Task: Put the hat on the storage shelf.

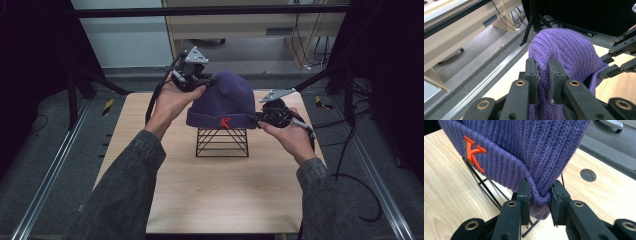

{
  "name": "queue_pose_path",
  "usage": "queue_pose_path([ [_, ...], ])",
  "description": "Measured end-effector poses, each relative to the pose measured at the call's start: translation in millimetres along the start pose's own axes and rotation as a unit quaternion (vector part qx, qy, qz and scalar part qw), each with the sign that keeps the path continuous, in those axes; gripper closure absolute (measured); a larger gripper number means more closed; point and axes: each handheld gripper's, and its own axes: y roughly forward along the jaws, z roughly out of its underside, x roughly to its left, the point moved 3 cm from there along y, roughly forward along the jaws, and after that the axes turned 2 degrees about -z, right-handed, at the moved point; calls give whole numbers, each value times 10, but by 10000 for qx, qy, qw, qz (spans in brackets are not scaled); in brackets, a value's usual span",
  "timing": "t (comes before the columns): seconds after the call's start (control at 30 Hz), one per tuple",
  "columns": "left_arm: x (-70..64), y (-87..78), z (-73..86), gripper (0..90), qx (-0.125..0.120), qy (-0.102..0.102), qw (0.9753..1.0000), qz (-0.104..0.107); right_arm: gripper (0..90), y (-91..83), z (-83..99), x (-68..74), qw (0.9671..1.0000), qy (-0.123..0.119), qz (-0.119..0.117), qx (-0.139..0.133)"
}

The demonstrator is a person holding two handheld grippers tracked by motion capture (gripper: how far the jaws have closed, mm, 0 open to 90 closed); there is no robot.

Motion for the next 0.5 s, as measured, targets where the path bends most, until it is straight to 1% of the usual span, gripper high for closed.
queue_pose_path([
  [0.5,-33,41,159,794,30,-33,10000,86,723,37,110,31,10000,24,-56,69],
])
